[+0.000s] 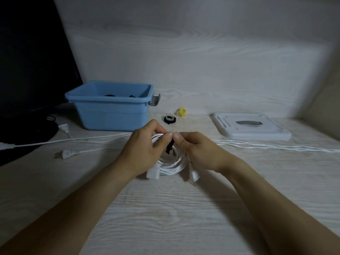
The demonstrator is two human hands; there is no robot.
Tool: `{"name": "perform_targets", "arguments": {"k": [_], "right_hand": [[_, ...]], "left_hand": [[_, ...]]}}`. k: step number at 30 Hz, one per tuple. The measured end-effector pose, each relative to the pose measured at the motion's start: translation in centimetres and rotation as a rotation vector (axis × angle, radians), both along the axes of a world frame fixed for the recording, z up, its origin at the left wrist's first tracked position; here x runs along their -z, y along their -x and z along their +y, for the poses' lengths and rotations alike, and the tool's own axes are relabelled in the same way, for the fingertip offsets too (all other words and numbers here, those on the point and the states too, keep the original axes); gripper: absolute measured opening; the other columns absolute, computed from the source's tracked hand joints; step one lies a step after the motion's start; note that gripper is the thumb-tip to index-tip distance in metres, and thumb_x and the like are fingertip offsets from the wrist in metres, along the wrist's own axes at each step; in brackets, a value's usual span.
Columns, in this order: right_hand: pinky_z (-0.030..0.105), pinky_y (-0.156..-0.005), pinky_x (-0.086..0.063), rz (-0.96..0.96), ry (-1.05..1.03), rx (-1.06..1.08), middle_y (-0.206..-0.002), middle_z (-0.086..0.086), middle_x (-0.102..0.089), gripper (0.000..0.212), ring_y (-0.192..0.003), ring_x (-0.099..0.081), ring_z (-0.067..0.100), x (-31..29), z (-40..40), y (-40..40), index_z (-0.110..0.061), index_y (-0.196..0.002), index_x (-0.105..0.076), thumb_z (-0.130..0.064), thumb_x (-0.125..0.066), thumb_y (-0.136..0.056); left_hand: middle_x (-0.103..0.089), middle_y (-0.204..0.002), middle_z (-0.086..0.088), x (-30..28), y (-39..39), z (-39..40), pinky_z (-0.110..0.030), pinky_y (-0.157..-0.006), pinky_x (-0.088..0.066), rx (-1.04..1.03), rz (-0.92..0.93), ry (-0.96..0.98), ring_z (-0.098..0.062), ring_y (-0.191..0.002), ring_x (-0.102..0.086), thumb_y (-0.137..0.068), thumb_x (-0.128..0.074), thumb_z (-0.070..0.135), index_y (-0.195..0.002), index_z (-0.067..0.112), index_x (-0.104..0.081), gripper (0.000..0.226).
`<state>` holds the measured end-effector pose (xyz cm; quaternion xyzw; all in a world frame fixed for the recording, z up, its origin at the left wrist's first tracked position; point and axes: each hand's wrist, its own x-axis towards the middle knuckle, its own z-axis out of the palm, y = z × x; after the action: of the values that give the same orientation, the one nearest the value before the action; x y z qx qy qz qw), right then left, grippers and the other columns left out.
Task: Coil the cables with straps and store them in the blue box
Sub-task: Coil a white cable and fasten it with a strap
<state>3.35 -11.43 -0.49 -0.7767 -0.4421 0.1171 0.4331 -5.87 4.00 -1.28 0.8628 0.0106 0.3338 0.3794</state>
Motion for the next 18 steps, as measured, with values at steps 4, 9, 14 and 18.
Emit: {"name": "perform_targets", "arguments": {"k": [4, 9, 14, 18], "right_hand": [[0.052, -0.104, -0.047, 0.289, -0.088, -0.03, -0.109, 0.021, -0.071, 0.064, -0.11, -0.065, 0.038, 0.61, 0.3, 0.53, 0.001, -0.109, -0.07, -0.055, -0.043, -0.098], [0.029, -0.066, -0.055, 0.547, -0.137, -0.095, -0.08, 0.019, -0.069, 0.067, -0.066, -0.067, 0.022, 0.37, 0.2, 0.68, 0.015, -0.096, -0.065, -0.05, -0.048, -0.096], [0.027, -0.06, -0.053, 0.821, -0.182, -0.075, -0.074, 0.012, -0.061, 0.044, -0.064, -0.061, 0.02, -0.09, 0.37, 1.14, 0.0, -0.085, -0.062, -0.041, -0.052, -0.099], [0.045, -0.076, -0.056, 0.783, -0.132, 0.089, -0.091, 0.029, -0.066, 0.053, -0.079, -0.064, 0.035, 0.37, 0.46, 0.4, 0.011, -0.1, -0.067, -0.04, -0.052, -0.1]], "left_hand": [[-0.063, -0.076, 0.009, 0.24, -0.14, 0.27, -0.03, -0.064, -0.047, 0.025, -0.006, -0.091, -0.008, -0.071, -0.059, -0.095, -0.056, 0.033, -0.089, 0.016, -0.054, 0.018], [-0.064, -0.078, 0.01, 0.02, -0.08, 0.26, -0.023, -0.065, -0.048, 0.11, -0.058, -0.044, -0.007, -0.073, -0.063, -0.098, -0.053, 0.028, -0.094, 0.018, -0.056, 0.011], [-0.07, -0.085, 0.002, 0.05, -0.04, 0.27, -0.037, -0.075, -0.055, 0.223, 0.021, -0.014, -0.015, -0.082, -0.067, -0.102, -0.044, 0.037, -0.101, 0.026, -0.062, 0.021], [-0.07, -0.094, 0.007, 0.42, 0.04, 0.09, -0.034, -0.079, -0.053, 0.317, 0.23, 0.058, -0.007, -0.089, -0.066, -0.094, -0.056, 0.045, -0.108, 0.023, -0.055, 0.026]]}}
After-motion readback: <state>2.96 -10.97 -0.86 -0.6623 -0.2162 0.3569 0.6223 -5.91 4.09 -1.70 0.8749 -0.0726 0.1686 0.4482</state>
